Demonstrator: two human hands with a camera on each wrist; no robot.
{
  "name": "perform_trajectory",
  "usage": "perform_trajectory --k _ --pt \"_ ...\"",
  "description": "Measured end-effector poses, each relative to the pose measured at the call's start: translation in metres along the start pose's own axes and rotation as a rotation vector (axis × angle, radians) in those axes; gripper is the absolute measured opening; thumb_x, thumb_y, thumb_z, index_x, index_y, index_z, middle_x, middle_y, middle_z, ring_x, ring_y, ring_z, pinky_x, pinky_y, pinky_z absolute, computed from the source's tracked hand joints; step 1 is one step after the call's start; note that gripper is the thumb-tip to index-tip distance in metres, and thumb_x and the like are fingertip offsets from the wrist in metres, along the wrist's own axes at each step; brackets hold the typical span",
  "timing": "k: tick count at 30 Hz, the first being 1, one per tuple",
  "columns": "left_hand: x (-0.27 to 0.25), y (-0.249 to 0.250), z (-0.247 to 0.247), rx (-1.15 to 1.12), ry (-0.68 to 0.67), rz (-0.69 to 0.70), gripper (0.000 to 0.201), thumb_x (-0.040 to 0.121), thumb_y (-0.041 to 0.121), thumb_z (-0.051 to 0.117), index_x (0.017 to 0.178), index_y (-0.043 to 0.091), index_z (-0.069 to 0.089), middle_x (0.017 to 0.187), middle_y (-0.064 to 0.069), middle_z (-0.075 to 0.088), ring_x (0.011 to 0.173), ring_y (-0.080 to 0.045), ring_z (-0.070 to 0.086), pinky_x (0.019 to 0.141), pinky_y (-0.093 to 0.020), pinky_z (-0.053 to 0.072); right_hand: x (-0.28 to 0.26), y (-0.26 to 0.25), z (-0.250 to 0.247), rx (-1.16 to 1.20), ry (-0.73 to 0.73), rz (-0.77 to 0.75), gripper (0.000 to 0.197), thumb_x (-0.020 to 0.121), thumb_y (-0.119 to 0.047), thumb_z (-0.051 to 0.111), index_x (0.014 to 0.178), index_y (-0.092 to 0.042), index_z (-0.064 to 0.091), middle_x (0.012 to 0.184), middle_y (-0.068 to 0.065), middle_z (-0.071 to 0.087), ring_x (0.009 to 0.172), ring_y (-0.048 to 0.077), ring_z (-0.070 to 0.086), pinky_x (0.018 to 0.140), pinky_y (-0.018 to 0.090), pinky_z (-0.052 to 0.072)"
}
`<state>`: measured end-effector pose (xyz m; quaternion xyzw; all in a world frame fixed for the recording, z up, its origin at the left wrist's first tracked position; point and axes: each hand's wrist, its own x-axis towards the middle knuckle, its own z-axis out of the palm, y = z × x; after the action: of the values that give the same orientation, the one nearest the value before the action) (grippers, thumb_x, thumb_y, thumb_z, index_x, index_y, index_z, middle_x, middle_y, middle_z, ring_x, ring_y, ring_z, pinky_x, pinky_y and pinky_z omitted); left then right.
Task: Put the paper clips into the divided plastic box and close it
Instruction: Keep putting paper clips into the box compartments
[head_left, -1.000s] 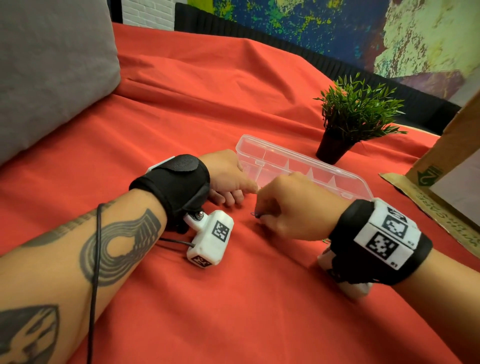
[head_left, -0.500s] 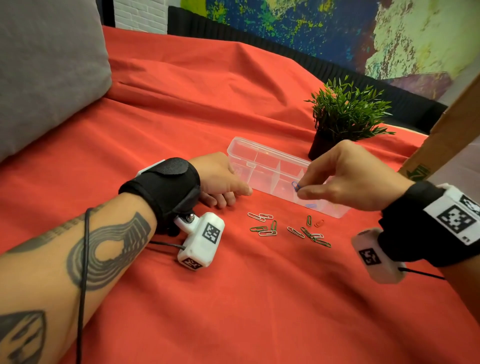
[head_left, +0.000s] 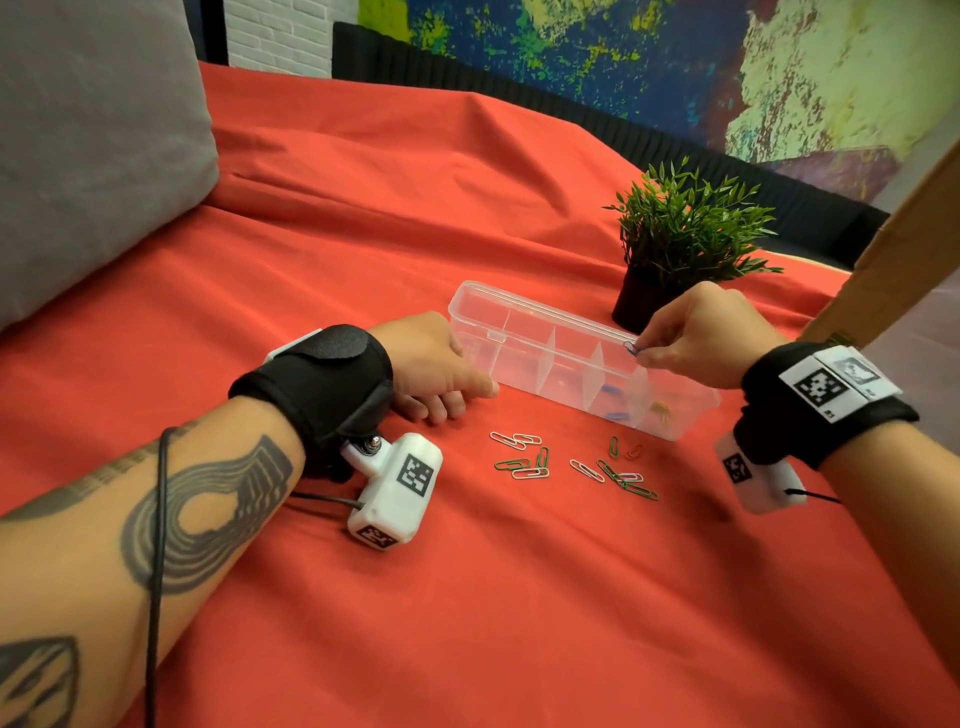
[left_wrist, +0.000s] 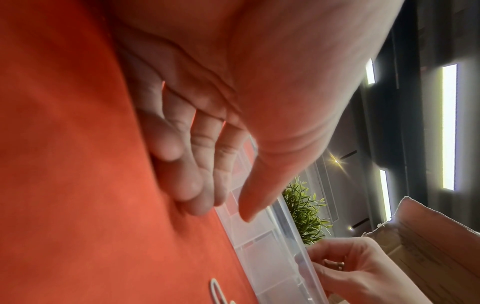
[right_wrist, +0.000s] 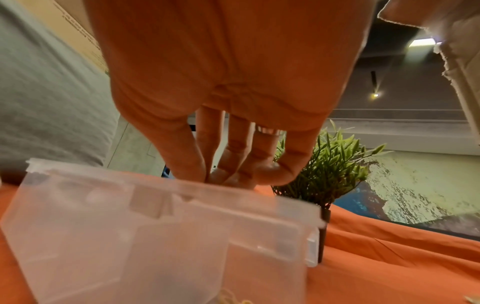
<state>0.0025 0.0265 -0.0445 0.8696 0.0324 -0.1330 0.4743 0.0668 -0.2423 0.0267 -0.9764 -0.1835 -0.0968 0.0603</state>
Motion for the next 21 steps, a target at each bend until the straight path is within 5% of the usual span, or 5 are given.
perform_trajectory --k 4,8,13,18,21 --pt "0.000 0.000 0.000 0.000 0.000 -0.004 0.026 0.083 0.036 0.076 0.079 0.012 0.068 0.066 -0.005 0.071 0.050 -0.017 0.057 0.045 -0.021 0.044 0.007 0.000 0.004 -0.037 -0.017 -0.007 0.012 0.075 -0.013 0.080 0.082 -0.021 0.083 0.063 -0.012 0.065 0.061 0.008 0.058 0.066 0.021 0.040" --pt "0.000 0.000 0.000 0.001 0.000 -0.001 0.026 0.083 0.037 0.076 0.079 0.013 0.068 0.066 -0.004 0.071 0.050 -0.017 0.057 0.046 -0.021 0.044 0.004 0.002 0.000 -0.031 0.043 -0.025 0.022 0.077 -0.006 0.072 0.091 -0.019 0.083 0.080 0.000 0.077 0.072 0.018 0.067 0.077 0.025 0.051" --pt "0.000 0.001 0.000 0.011 0.005 -0.003 0.025 0.083 0.037 0.076 0.079 0.013 0.067 0.067 -0.004 0.071 0.047 -0.014 0.057 0.042 -0.019 0.044 -0.018 -0.003 -0.014 0.023 0.143 -0.077 0.012 0.078 -0.012 0.073 0.078 -0.020 0.082 0.069 -0.006 0.074 0.067 0.011 0.066 0.068 0.026 0.050" --pt "0.001 0.000 0.000 0.013 0.004 -0.003 0.025 0.083 0.037 0.076 0.081 0.013 0.069 0.067 -0.003 0.070 0.046 -0.013 0.057 0.041 -0.018 0.044 -0.053 -0.018 -0.021 0.035 -0.050 -0.132 0.008 0.077 -0.023 0.078 0.070 -0.025 0.079 0.062 -0.009 0.073 0.061 0.005 0.066 0.060 0.021 0.049" --pt "0.000 0.001 0.000 0.017 0.007 -0.003 0.026 0.083 0.037 0.076 0.085 0.012 0.070 0.067 -0.003 0.070 0.046 -0.013 0.057 0.041 -0.018 0.044 -0.071 -0.027 -0.022 -0.008 -0.201 -0.159 0.007 0.080 -0.027 0.076 0.074 -0.029 0.079 0.067 -0.012 0.075 0.069 -0.002 0.065 0.056 0.005 0.042"
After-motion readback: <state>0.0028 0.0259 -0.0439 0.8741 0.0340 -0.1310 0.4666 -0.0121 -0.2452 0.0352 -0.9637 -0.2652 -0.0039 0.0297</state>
